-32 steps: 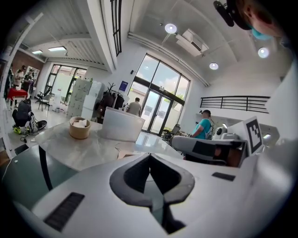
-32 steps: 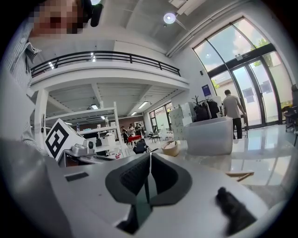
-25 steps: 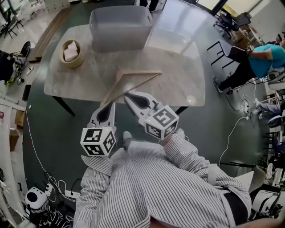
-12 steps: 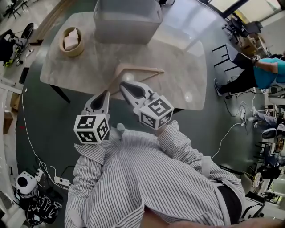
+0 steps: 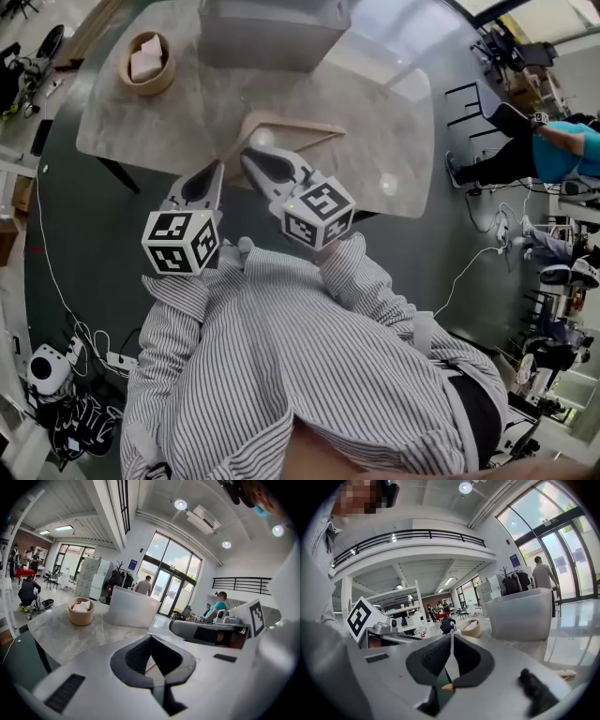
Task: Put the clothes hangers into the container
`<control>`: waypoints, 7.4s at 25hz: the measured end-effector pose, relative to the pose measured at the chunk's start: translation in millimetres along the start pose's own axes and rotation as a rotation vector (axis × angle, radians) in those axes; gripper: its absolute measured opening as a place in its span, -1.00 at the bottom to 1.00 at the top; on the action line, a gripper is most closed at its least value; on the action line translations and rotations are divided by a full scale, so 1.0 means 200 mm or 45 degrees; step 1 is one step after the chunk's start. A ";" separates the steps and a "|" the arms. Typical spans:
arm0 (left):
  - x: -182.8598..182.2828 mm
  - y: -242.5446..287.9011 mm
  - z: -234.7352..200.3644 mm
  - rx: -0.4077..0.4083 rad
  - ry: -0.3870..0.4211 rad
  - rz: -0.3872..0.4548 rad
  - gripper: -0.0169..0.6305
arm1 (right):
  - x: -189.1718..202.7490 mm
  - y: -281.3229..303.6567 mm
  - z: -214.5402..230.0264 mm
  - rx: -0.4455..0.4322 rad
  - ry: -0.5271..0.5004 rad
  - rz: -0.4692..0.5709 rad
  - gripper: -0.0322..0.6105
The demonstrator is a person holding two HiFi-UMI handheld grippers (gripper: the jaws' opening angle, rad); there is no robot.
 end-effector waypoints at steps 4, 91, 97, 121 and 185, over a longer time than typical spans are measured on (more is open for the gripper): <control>-0.02 0.00 -0.03 0.005 -0.012 -0.016 -0.91 | -0.01 0.03 -0.01 0.001 0.012 -0.016 -0.85; 0.77 0.08 -0.60 -0.129 -0.531 -0.328 -0.91 | 0.88 0.69 -0.07 -0.296 -1.023 -1.011 -0.44; 0.78 0.07 -0.61 -0.127 -0.537 -0.330 -0.91 | 0.88 0.72 -0.08 -0.280 -1.085 -1.014 -0.45; 0.80 0.12 -0.63 -0.111 -0.565 -0.343 -0.91 | 0.91 0.74 -0.09 -0.212 -1.247 -0.992 -0.68; -0.25 0.08 -0.08 0.153 0.044 0.051 -0.91 | -0.22 0.24 0.06 0.406 -1.003 -0.384 -0.79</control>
Point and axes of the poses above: the fingertips, and each gripper's own axes: y forward along the fingers, z to its right, x out of its underside, the point moved 9 cm from there along -y, backward along the fingers, and after that the axes turned 1 degree about -y, right-handed, at the moved point
